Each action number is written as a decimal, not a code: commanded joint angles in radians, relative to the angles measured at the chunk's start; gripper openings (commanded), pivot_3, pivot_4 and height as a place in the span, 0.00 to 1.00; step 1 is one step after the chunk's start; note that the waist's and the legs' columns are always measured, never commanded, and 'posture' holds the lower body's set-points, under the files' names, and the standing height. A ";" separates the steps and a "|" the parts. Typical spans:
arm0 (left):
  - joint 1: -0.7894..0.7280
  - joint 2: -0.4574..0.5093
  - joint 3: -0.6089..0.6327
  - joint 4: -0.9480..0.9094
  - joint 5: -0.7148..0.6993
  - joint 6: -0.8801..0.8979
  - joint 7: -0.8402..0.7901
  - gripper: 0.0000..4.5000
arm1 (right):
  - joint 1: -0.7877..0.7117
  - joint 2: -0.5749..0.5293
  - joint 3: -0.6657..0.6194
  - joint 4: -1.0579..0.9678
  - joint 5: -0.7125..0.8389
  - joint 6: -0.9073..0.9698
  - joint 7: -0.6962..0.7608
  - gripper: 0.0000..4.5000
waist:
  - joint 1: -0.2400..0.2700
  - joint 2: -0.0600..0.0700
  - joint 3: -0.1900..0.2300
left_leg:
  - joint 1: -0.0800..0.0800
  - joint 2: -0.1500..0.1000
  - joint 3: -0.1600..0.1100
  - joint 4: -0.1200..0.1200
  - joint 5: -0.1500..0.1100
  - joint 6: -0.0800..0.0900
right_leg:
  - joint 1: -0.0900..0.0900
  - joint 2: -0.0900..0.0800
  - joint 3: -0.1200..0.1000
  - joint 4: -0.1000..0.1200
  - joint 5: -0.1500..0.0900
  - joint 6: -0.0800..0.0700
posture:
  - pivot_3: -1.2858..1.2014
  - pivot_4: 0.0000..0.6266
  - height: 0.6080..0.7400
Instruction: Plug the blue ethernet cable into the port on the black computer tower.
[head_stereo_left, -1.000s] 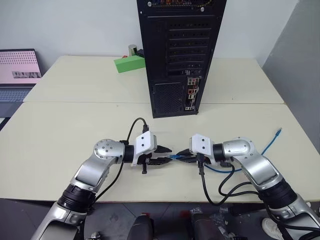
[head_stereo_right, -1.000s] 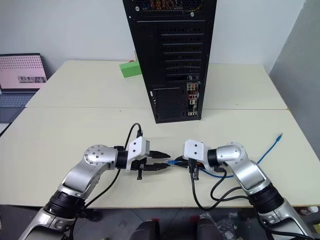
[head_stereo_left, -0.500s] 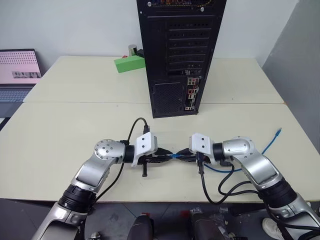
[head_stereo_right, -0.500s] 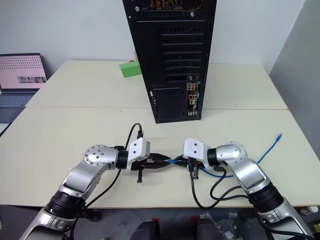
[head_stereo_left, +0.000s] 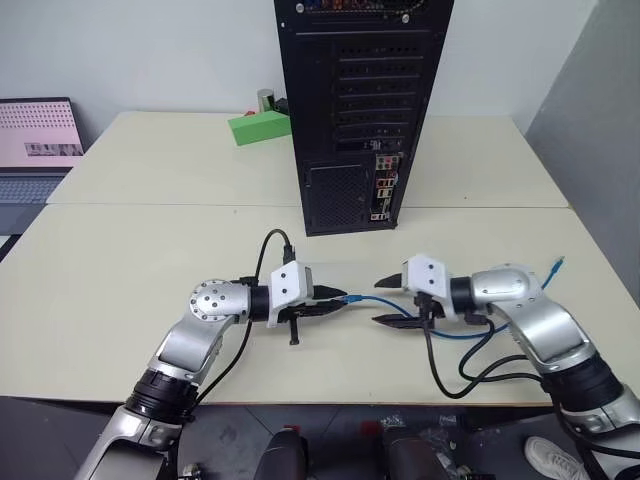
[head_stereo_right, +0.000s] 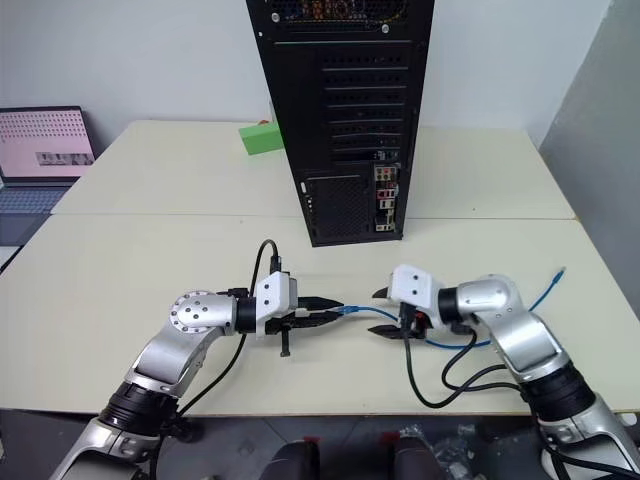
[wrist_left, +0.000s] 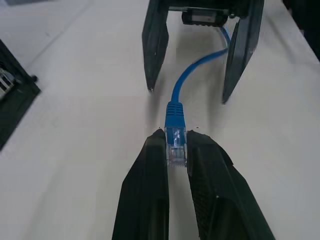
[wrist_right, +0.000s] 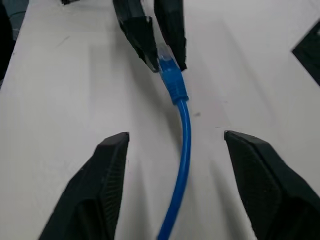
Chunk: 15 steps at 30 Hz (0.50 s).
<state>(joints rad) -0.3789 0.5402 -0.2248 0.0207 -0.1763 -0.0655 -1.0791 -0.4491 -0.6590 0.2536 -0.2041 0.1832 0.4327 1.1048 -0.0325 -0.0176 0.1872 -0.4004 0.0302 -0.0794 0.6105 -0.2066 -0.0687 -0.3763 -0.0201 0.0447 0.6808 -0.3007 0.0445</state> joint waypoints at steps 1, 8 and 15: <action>0.027 -0.001 0.017 0.054 0.100 -0.336 0.053 0.06 | 0.025 -0.001 -0.095 -0.077 0.135 0.123 0.002 0.73 | 0.000 0.000 0.000 | 0.000 0.000 0.000 0.000 0.000 0.000 | 0.000 0.000 0.000 0.000 0.000 0.000 | 0.52 0.24 1.00; -0.008 -0.002 0.015 0.249 0.279 -0.876 0.204 0.06 | 0.041 0.073 -0.162 -0.123 0.287 0.302 -0.085 0.73 | 0.003 0.000 0.000 | 0.000 0.000 0.000 0.000 0.000 0.000 | 0.000 0.000 0.000 0.000 0.000 0.000 | 0.52 0.24 1.00; -0.053 0.006 0.029 0.347 0.426 -1.078 0.372 0.06 | 0.049 0.160 -0.158 -0.139 0.380 0.406 -0.172 0.73 | 0.001 0.000 0.000 | 0.000 0.000 0.000 0.000 0.000 0.000 | 0.000 0.000 0.000 0.000 0.000 0.000 | 0.52 0.24 1.00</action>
<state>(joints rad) -0.4179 0.5409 -0.2243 0.3649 0.2222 -1.0967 -0.7591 -0.4003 -0.5069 0.1160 -0.3089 0.5292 0.8247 0.9538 -0.0316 -0.0176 0.1872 -0.4004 0.0300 -0.0793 0.6105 -0.2066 -0.0687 -0.3762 -0.0203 0.0447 0.6811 -0.3006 0.0444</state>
